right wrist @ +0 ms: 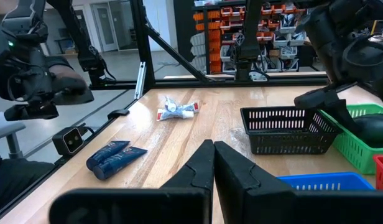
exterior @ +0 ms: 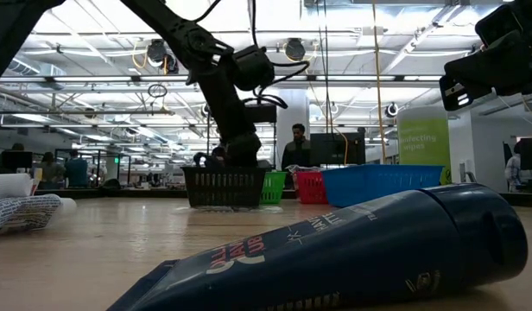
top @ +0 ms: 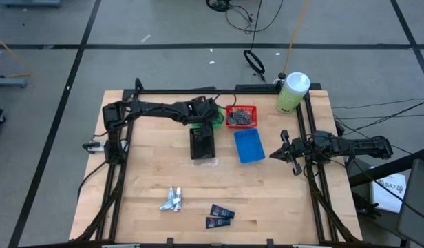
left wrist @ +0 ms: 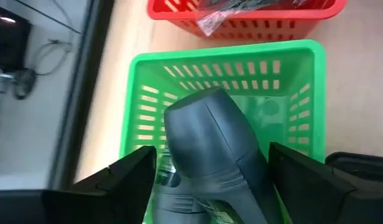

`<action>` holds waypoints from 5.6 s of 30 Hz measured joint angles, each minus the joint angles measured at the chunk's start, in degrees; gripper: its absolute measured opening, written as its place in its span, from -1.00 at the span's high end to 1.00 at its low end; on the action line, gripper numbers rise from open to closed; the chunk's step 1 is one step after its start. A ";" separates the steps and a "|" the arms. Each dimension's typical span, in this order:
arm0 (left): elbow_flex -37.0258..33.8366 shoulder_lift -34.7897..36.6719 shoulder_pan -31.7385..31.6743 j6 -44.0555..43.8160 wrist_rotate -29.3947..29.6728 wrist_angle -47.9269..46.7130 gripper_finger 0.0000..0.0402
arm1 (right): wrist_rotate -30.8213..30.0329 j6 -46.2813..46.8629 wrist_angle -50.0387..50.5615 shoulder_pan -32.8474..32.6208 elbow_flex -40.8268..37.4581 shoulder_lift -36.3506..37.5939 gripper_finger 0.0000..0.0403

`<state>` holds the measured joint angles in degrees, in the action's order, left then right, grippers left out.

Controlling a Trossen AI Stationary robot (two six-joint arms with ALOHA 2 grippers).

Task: Pick & Place Travel size toiletries
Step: Put the gray deodorant into the green bin, then put the top white toothpaste into the black bin

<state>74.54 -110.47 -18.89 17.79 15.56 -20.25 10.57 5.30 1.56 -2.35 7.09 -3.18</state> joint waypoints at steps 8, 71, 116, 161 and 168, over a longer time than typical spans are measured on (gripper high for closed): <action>0.00 5.37 3.10 2.96 6.99 -0.77 -0.65 | 0.02 0.00 0.02 -0.01 -0.04 -0.02 0.98; -3.52 9.02 58.42 -77.04 -11.57 -32.04 -0.54 | -0.01 0.00 0.02 -0.02 -0.04 -0.04 0.98; -3.51 1.02 58.29 -79.82 -17.52 -33.58 0.68 | 0.00 0.00 0.00 -0.01 -0.02 -0.05 0.98; -3.08 19.60 42.60 -50.34 2.96 -32.64 0.88 | 0.00 0.00 0.00 -0.02 0.00 -0.05 0.98; -3.08 19.58 34.86 -42.14 4.06 -29.14 0.91 | 0.00 0.00 0.00 -0.02 0.00 -0.07 0.98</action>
<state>71.46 -90.89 15.97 -24.35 19.62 -49.39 10.57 5.30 1.56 -2.37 7.09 -3.25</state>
